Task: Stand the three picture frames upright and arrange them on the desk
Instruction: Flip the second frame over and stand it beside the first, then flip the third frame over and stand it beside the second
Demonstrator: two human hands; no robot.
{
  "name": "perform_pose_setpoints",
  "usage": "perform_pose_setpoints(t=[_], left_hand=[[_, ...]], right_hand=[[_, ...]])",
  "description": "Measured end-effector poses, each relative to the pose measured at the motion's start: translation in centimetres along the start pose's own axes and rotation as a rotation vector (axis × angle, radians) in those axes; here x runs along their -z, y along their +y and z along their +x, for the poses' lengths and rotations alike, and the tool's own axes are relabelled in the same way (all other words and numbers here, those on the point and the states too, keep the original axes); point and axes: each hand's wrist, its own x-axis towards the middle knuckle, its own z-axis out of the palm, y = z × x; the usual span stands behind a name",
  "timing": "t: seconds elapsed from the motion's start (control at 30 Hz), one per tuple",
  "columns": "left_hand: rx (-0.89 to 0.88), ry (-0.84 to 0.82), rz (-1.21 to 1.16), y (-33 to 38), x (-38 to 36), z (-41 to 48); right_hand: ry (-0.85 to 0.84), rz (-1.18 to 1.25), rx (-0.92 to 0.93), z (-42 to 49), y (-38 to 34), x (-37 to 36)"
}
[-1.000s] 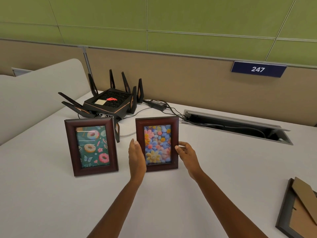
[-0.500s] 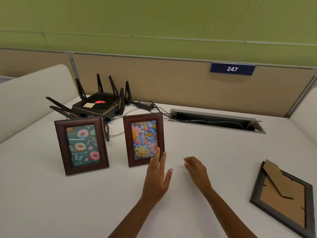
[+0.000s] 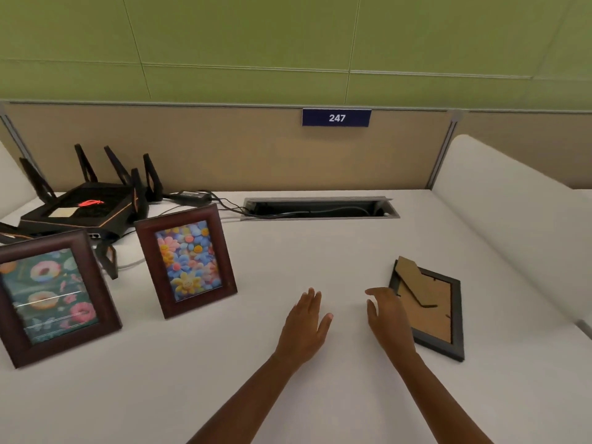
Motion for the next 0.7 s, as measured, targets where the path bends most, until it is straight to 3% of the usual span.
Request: perform_pose_setpoints(t=[0.27, 0.37, 0.53, 0.7], left_hand=[[0.014, -0.213, -0.185, 5.9, -2.9, 2.7], [0.024, -0.269, -0.153, 7.7, -3.6, 3.8], [0.010, -0.277, -0.027, 9.3, -4.6, 5.2], [0.020, -0.275, -0.009, 9.9, -5.7, 5.6]], right_hand=[[0.155, -0.119, -0.238, -1.4, 5.7, 4.5], [0.113, -0.188, -0.330, -2.0, 7.1, 5.1], [0.082, -0.040, -0.539, -2.6, 7.8, 5.6], [-0.008, 0.069, -0.515, -2.6, 8.2, 5.1]])
